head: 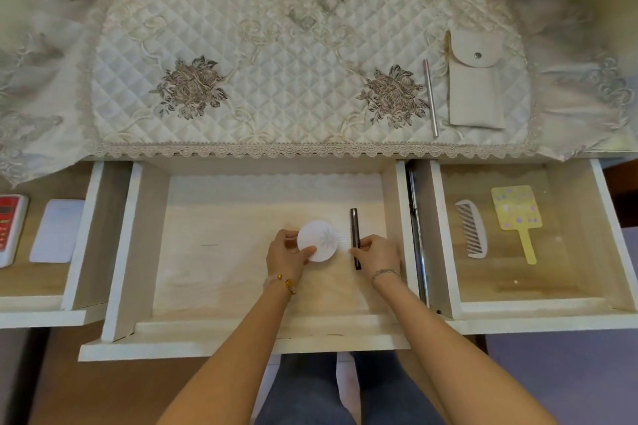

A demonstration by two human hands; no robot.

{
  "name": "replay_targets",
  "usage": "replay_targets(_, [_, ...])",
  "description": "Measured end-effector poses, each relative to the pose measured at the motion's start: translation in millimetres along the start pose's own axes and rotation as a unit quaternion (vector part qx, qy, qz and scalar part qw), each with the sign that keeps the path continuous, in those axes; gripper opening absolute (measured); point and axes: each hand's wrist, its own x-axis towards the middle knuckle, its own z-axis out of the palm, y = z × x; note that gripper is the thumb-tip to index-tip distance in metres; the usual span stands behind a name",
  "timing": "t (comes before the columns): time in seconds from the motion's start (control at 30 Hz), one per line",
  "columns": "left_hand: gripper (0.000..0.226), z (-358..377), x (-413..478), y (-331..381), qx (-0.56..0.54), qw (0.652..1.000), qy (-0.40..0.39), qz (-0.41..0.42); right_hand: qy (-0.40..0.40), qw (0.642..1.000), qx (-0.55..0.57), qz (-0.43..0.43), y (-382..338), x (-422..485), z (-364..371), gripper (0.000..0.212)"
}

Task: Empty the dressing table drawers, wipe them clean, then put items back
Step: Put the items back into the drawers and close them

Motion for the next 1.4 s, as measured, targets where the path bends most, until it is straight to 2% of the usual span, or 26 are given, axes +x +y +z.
replay_targets(0.17, [0.037,5,-1,4,0.022,1.000,0.004,0.003,0.014,1.000,-0.002,0.009,-5,-2,0,0.011])
replay_targets(0.3, [0.038,7,-2,8,0.043,0.999,0.012,0.012,0.026,0.999,-0.023,0.008,-3,-3,2,0.027])
replay_targets(0.47, [0.038,10,-3,6,0.064,0.998,0.019,0.012,0.016,1.000,-0.017,0.017,-1,-2,4,0.014])
replay_targets(0.63, [0.044,13,-3,4,0.072,0.997,0.024,0.006,0.014,1.000,-0.009,0.015,2,-4,2,0.027])
replay_targets(0.8, [0.046,6,-7,7,0.092,0.995,0.029,0.011,0.009,0.999,-0.003,-0.044,-3,-16,-13,0.038])
replay_targets(0.9, [0.046,-7,-12,19,0.129,0.988,0.044,0.080,0.049,0.991,-0.006,-0.128,-10,-29,-38,0.039])
replay_targets(1.03, [0.047,-27,-23,47,0.243,0.934,0.086,0.248,0.140,0.959,-0.062,-0.238,-11,-38,-79,0.042])
replay_targets(1.17, [0.050,-37,-31,74,0.347,0.837,0.144,0.398,0.169,0.928,-0.146,-0.299,-4,-35,-113,0.052])
replay_targets(1.27, [0.057,-38,-36,93,0.412,0.783,0.161,0.438,0.195,0.913,-0.169,-0.316,4,-31,-133,0.059])
replay_targets(1.4, [0.059,-30,-40,113,0.437,0.752,0.171,0.463,0.231,0.899,-0.164,-0.335,12,-25,-161,0.058])
